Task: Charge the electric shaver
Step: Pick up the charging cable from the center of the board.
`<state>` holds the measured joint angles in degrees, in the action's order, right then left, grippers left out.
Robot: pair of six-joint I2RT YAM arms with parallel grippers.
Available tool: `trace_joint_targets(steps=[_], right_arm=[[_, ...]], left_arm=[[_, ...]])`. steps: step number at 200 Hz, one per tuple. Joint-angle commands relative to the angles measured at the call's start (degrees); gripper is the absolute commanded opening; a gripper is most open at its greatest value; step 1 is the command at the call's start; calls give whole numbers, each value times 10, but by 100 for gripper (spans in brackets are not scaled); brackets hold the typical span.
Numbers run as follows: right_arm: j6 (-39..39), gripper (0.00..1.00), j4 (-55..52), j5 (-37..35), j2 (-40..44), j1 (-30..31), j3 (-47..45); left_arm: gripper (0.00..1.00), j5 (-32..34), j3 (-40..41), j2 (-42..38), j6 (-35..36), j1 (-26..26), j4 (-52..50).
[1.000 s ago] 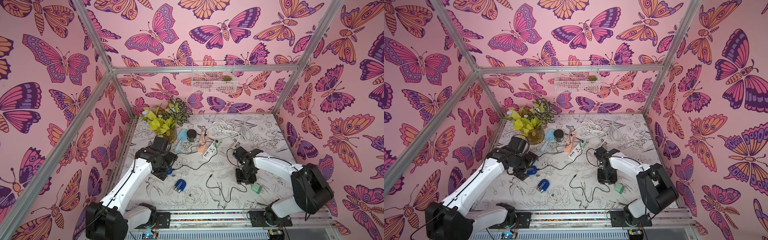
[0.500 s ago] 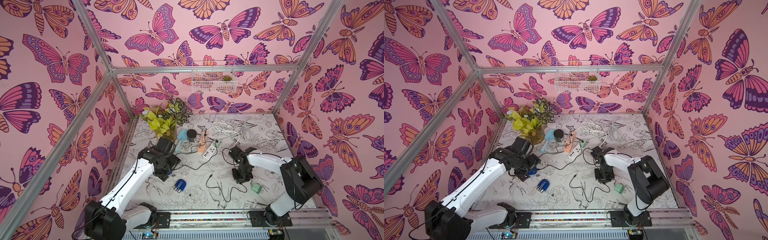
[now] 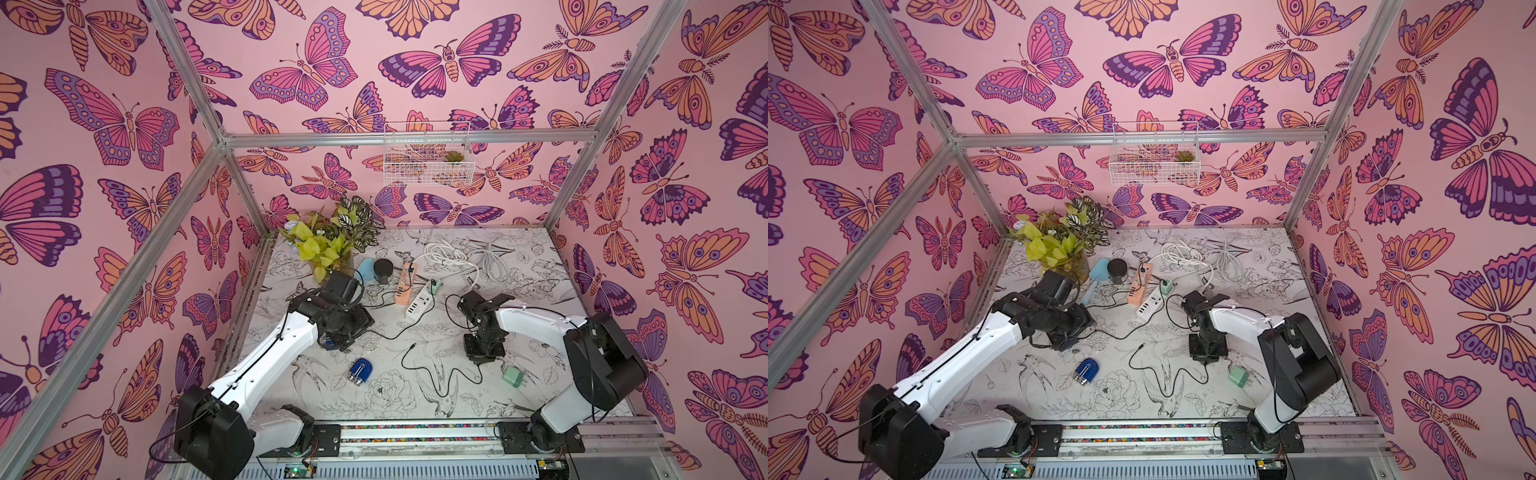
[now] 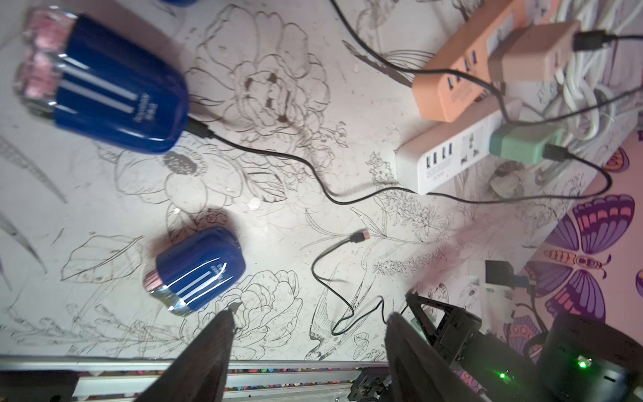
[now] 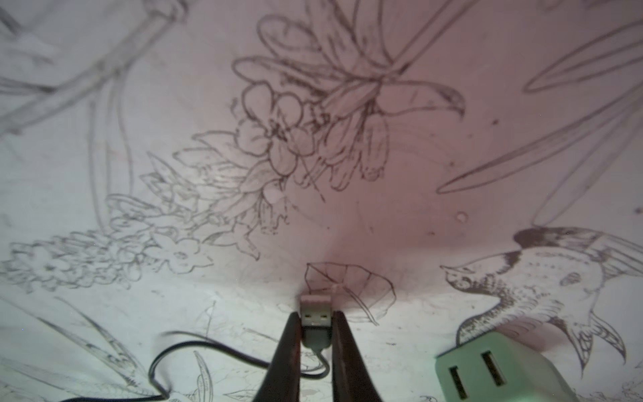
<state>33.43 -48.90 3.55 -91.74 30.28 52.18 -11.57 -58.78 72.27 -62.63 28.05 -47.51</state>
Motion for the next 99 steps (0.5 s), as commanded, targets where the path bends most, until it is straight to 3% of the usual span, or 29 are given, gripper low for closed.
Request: trace_joint_targets(steps=[1, 34, 67, 99], right_arm=[[37, 6, -15, 10, 39, -14, 40], [70, 5, -25, 66, 72, -65, 66], [111, 5, -32, 139, 94, -116, 97], [140, 4, -51, 188, 90, -138, 133]], left_arm=[[66, -23, -16, 31, 72, 27, 69], [58, -55, -18, 67, 159, 81, 178], [54, -31, -7, 92, 253, 164, 299], [64, 31, 16, 106, 361, 247, 412]])
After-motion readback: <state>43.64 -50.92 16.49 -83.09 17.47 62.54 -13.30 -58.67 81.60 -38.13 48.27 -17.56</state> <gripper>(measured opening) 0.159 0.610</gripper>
